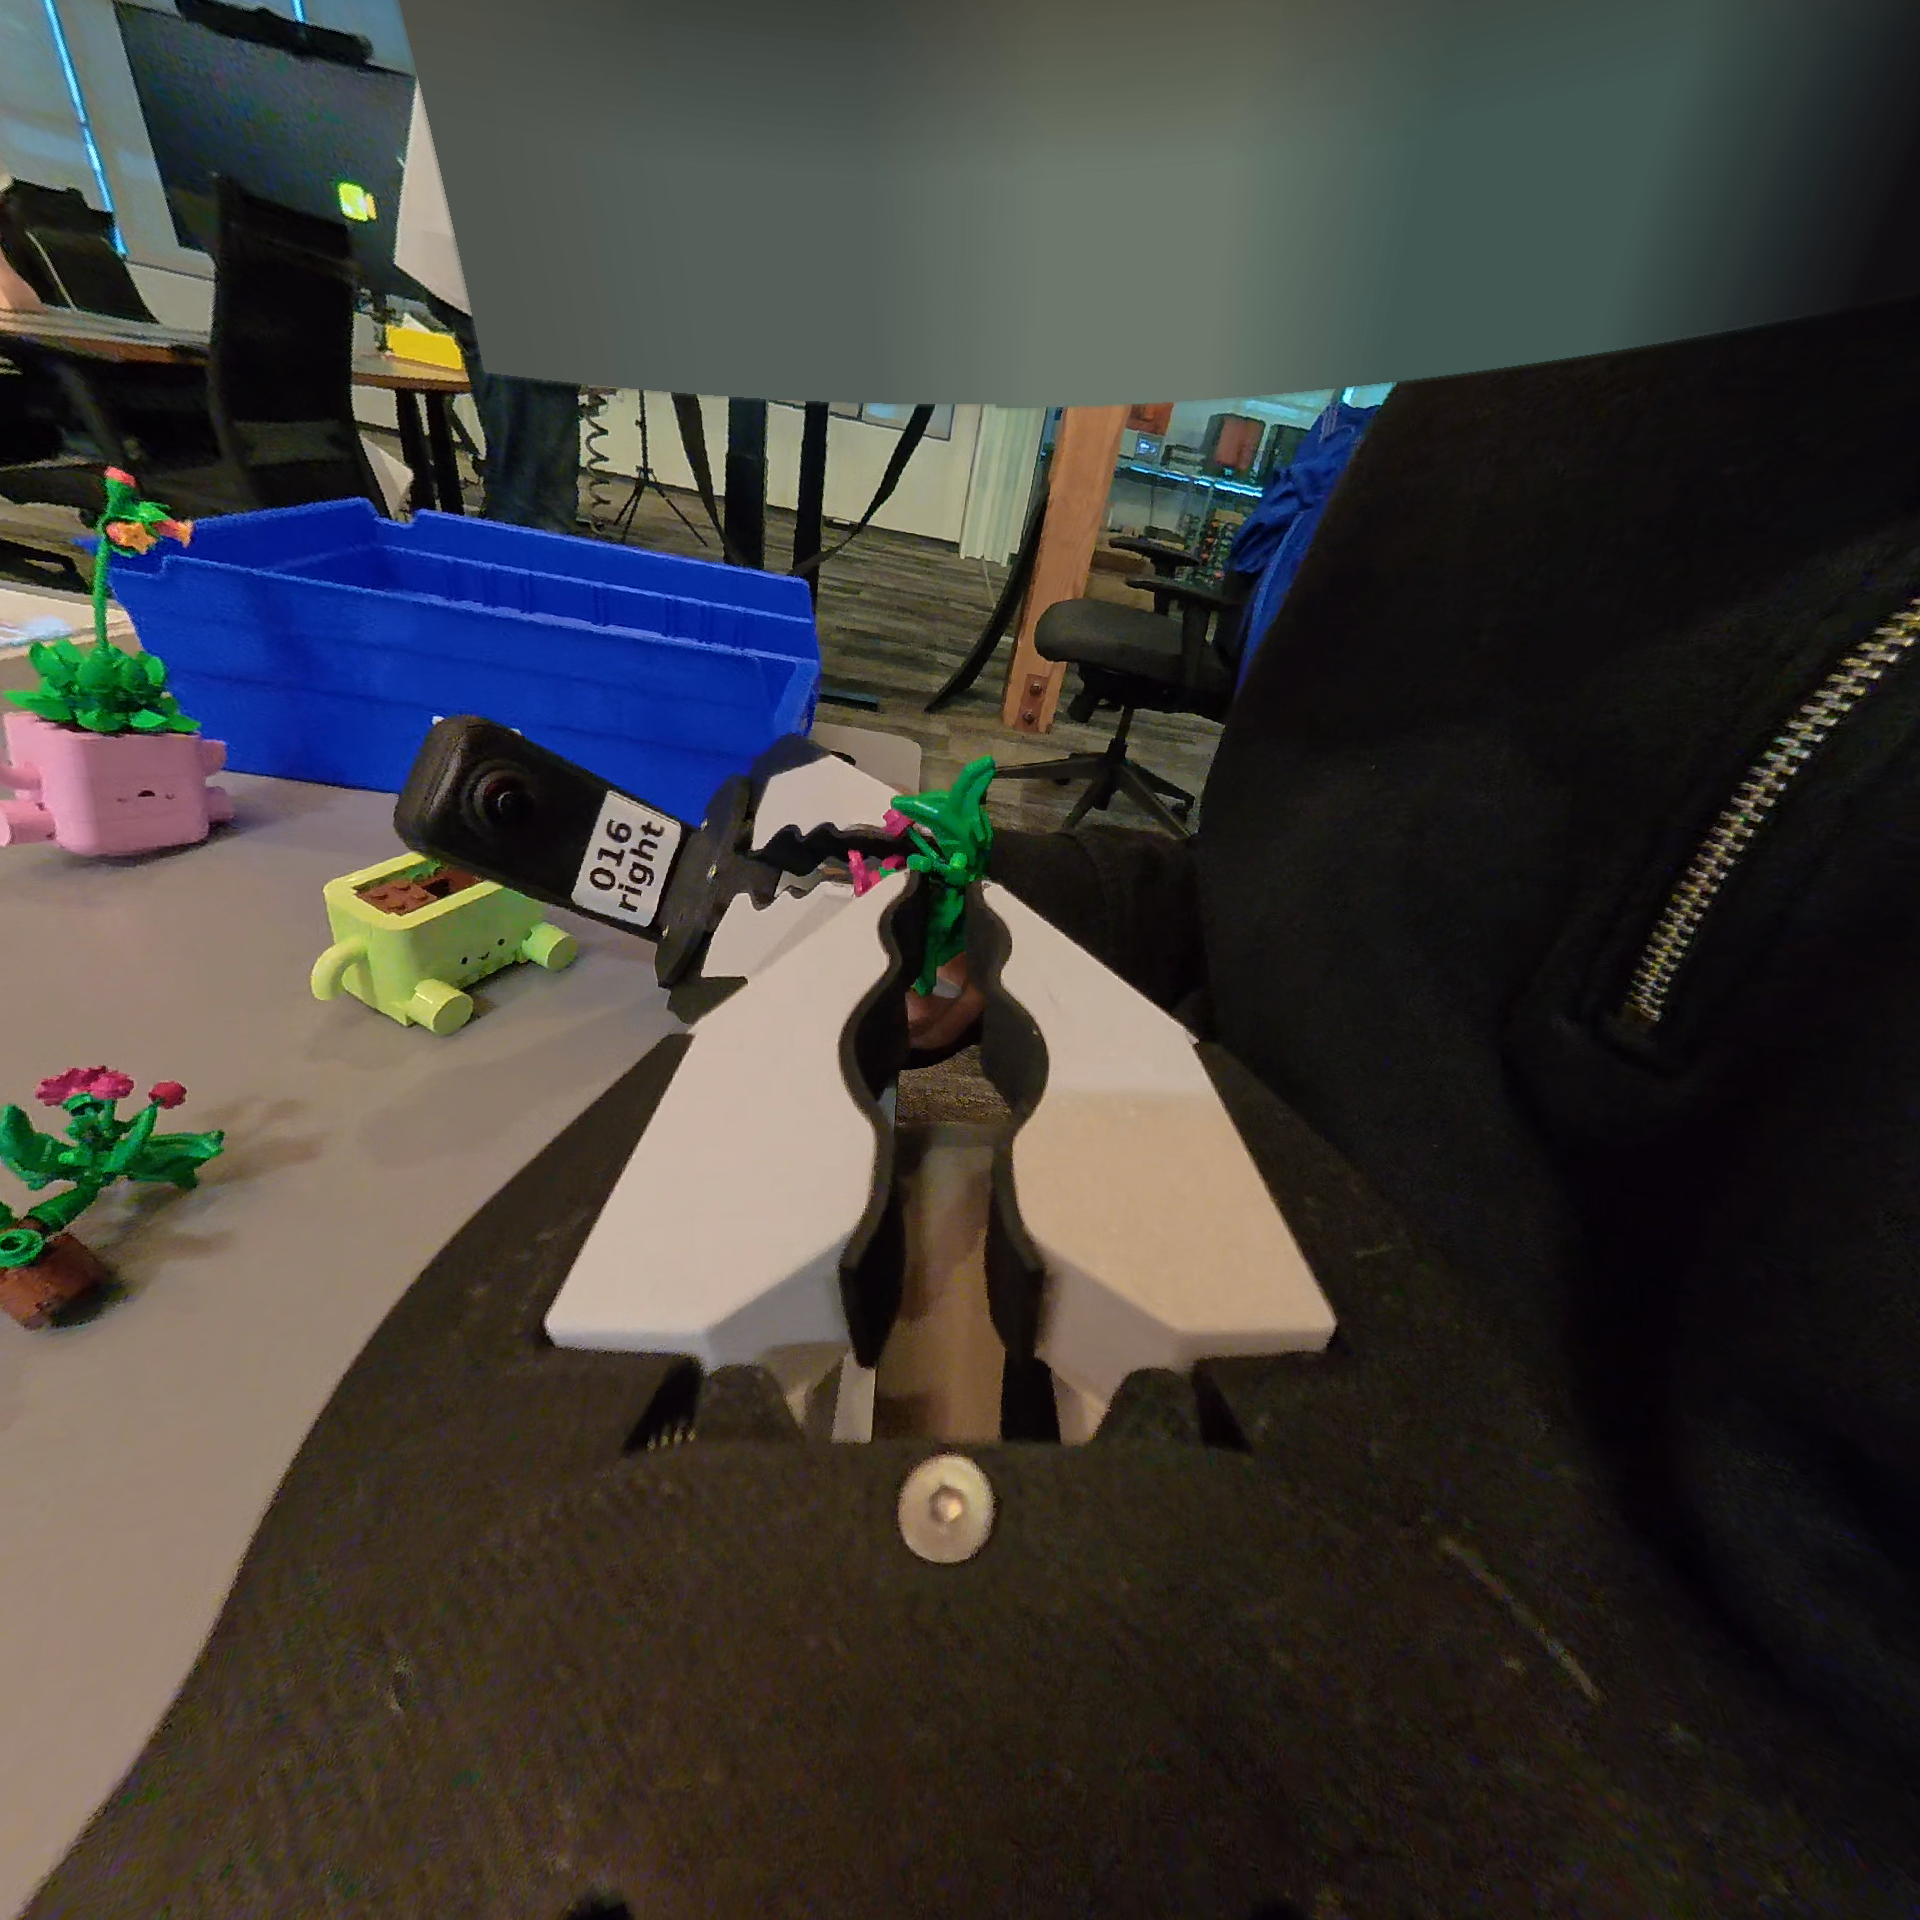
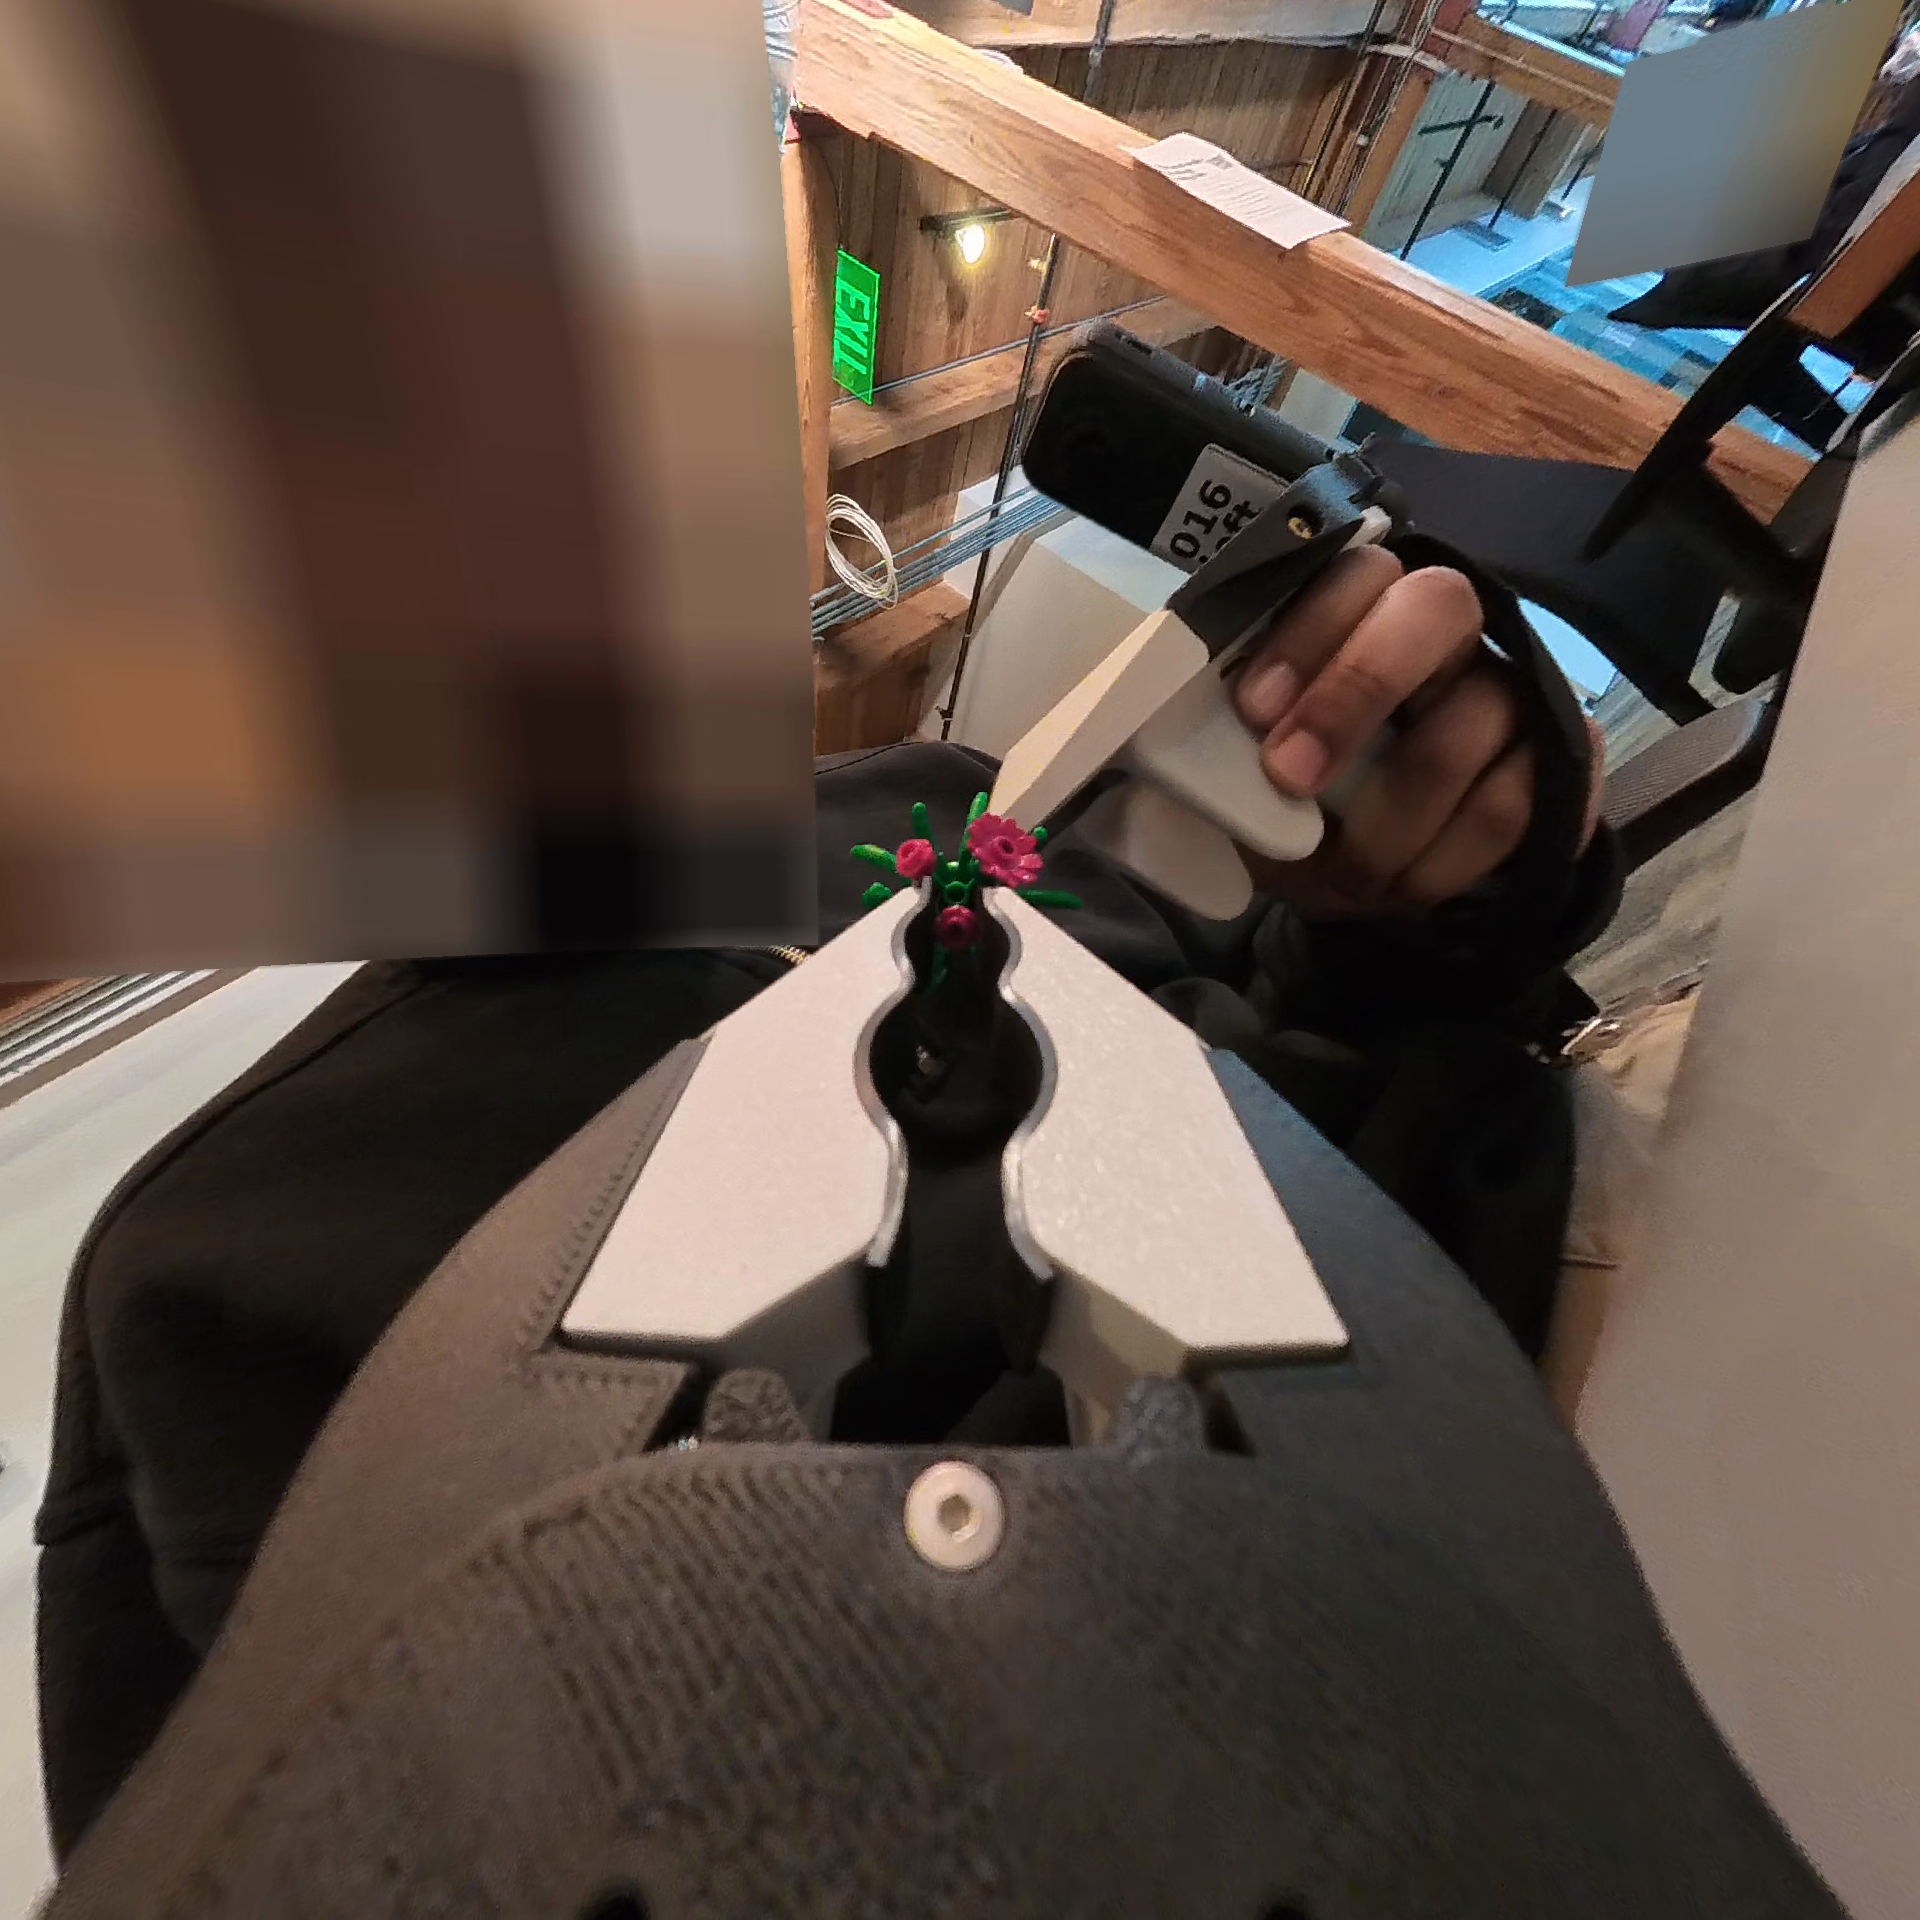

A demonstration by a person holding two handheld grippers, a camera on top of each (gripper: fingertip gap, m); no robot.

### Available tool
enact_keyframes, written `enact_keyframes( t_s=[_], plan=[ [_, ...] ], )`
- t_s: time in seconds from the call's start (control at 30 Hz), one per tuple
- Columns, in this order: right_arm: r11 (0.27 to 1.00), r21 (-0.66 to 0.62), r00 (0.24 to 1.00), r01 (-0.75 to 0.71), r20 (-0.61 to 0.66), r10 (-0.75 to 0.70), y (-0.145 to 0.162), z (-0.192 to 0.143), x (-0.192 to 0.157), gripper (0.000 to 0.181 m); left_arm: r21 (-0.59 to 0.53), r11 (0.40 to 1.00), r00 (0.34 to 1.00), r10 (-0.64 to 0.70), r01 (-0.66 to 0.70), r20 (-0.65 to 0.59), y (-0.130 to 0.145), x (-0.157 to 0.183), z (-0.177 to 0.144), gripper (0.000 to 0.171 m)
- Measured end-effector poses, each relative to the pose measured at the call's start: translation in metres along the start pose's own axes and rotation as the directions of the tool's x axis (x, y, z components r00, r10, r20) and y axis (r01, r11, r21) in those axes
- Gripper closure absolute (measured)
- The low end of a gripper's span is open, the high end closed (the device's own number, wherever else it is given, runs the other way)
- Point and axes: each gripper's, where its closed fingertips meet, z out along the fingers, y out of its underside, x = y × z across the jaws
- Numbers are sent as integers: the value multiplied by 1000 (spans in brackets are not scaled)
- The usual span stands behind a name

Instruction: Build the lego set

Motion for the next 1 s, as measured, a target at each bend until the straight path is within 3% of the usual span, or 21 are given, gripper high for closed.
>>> enact_keyframes(
  t_s=[0.33,0.8,0.9,0.97,1.0],
  plan=[
    [995,14,993,98,-62,-97,-7,4,2,177,36,999,1000,14,-14,9,-4,-1,-5,169],
    [991,111,996,75,-61,-69,-18,10,12,178,39,997,998,59,-60,16,-2,-4,-18,169],
    [970,234,997,64,-48,-54,-36,-6,11,178,33,998,995,59,-56,-84,-1,12,-12,169],
    [974,196,985,116,-145,-89,-34,-11,16,177,-73,988,990,136,-133,37,16,-4,-6,169],
    [973,169,972,158,-203,-122,-34,-10,17,177,-65,990,991,130,-127,38,16,-5,-6,170]
  ],
)
